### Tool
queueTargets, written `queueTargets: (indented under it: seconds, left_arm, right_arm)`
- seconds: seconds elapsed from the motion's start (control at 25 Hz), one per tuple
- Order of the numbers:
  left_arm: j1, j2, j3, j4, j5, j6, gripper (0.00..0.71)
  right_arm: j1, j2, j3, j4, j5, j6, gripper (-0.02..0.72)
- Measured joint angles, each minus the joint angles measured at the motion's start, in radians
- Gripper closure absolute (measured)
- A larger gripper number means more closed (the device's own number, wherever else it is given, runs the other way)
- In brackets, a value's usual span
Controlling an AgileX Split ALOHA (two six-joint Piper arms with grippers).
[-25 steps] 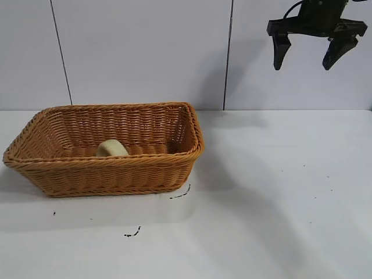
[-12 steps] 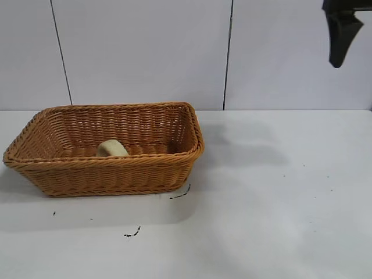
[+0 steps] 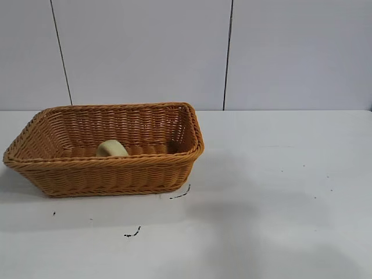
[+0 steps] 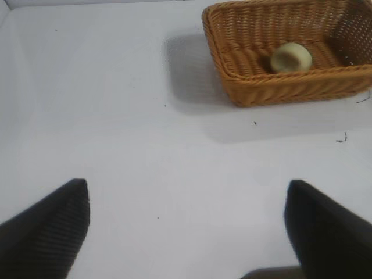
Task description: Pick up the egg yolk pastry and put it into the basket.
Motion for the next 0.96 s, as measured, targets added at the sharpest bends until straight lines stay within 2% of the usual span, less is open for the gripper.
queueTargets:
  seconds: [0.2,0.44,0.6,0.96]
  left_arm:
    - [0.000,0.000,0.000,0.000,0.000,0.000,0.017]
    - [0.000,0.000,0.000,0.000,0.000,0.000,0.017]
    - [0.000,0.000,0.000,0.000,0.000,0.000,0.017]
    - [0.000,0.000,0.000,0.000,0.000,0.000,0.017]
  right_arm:
    - [0.000,-0.349,0.186,0.013,-0.102,0.000,0.008]
    - [0.000,-0.667,0.307,0.013,-0.121,0.000,0.008]
    - [0.000,-0.757,0.310,0.013,-0.134,0.000,0.008]
    - [0.001,-0.764,0.311,0.019,-0.136,0.000,0.008]
